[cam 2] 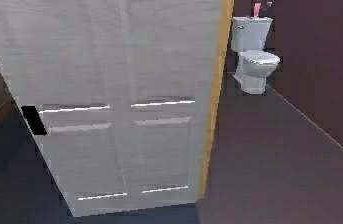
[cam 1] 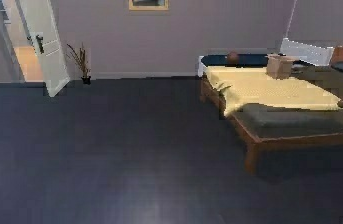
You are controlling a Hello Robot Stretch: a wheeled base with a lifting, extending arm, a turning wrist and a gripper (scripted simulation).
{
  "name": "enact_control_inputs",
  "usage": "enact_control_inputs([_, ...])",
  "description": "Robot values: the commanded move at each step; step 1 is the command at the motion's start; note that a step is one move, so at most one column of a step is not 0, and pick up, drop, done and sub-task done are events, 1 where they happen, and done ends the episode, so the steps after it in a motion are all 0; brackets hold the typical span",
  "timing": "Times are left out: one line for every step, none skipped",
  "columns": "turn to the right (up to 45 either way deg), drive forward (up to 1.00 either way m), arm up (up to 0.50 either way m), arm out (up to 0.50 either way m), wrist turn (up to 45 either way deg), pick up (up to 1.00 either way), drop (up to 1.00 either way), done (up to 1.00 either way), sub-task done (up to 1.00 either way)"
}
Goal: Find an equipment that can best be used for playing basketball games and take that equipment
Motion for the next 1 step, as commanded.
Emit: enact_control_inputs([0.0,1.0,0.0,0.0,0.0,0.0,0.0,0.0,0.0])
